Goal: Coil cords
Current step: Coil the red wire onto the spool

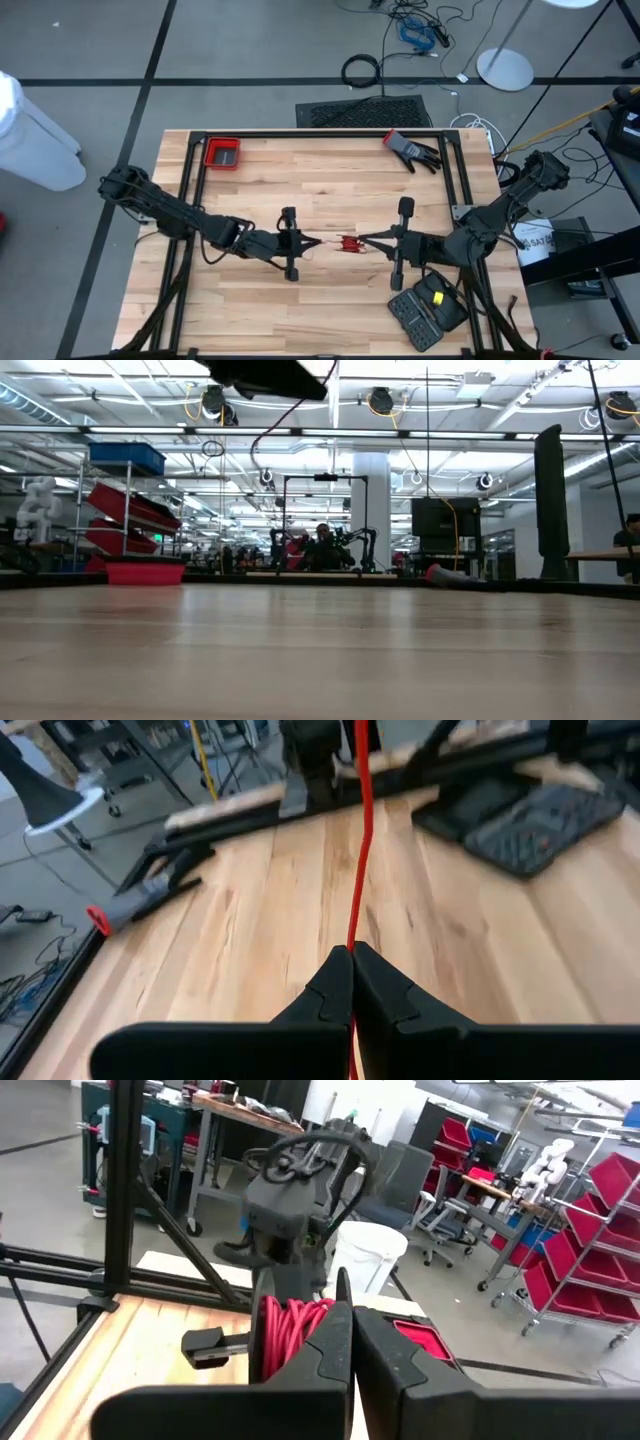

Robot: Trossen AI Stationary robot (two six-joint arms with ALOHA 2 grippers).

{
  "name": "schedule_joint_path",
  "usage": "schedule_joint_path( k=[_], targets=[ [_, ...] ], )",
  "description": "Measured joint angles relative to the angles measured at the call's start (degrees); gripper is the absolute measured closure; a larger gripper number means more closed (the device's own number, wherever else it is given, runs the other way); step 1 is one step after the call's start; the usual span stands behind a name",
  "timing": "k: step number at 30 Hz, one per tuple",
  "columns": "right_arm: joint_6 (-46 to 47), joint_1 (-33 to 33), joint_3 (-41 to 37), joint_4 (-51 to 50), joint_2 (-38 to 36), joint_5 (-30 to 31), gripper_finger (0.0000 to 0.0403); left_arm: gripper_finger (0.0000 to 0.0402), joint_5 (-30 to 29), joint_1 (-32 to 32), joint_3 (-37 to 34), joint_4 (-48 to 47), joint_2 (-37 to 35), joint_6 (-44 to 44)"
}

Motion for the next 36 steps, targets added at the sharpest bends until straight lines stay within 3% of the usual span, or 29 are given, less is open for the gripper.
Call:
schedule_joint_path(
  k=[11,21,27,36],
  targets=[
    [2.8,0.8,0.0,-2.4,-1.2,-0.2,0.0403,0.04,-2.9,0.0,0.0,-5.1,-1.1,-0.1],
    [5.5,0.7,0.0,-5.8,-2.4,-0.1,0.0403,0.04,-5.0,-2.2,0.0,-16.4,-9.6,-5.0],
    [6.9,0.7,0.0,-6.9,-2.4,-0.1,0.0403,0.04,-5.5,-4.3,0.0,-18.0,-12.9,-6.0],
    [7.1,0.7,0.0,-7.0,-2.4,-0.2,0.0403,0.04,-10.9,-7.5,0.0,-21.3,-16.3,-6.3]
  ],
)
